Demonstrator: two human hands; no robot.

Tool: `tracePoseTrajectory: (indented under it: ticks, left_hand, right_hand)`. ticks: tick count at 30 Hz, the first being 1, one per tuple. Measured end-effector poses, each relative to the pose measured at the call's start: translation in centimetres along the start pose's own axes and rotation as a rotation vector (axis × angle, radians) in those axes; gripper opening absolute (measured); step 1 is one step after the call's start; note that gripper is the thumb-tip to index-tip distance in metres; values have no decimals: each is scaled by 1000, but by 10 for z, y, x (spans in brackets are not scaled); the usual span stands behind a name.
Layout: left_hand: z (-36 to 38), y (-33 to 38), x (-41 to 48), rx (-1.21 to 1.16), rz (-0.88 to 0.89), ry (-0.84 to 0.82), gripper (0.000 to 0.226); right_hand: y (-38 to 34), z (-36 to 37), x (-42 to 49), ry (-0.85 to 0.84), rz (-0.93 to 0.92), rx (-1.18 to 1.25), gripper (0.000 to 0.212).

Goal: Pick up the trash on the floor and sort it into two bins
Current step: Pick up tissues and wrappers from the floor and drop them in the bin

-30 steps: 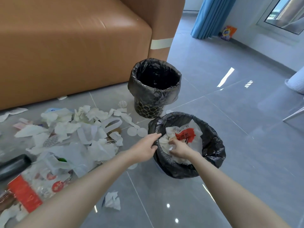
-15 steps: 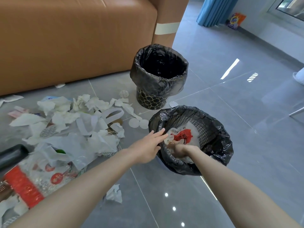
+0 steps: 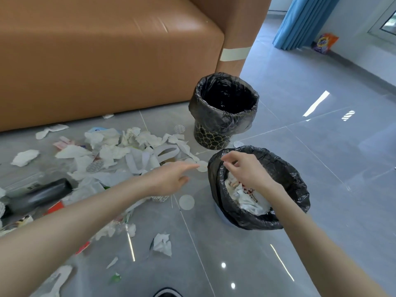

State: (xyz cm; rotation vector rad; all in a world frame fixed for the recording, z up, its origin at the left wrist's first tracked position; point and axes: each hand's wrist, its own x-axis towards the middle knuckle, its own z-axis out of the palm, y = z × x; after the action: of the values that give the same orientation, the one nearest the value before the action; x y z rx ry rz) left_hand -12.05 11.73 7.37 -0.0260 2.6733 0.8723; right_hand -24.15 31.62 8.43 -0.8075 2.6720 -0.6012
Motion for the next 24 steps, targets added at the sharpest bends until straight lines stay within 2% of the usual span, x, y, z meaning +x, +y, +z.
tracePoseTrajectory:
  ticks: [6,11,16,21,24]
  left_hand:
    - [-13,-50,-63,-76,-174,103,47]
    - [10,-90,-112,-163,-318,187,47]
    - [58,-132,-142,-292,-425,259,46]
    - [116,-166,-163,-400,-506,303,45]
    - [146,-181,-169,-450,-563,317,45]
  right_hand:
    - [-65,41,-16,-25,-44,3,20]
    - [-81,123,-24,-300,-46,-58,19]
    - [-73,206,-33,-547,-23,-175,37]
    - [-62,265,-45,-616,-11,-180,51]
    - [-54,287,-54,-567,-25,-180,47]
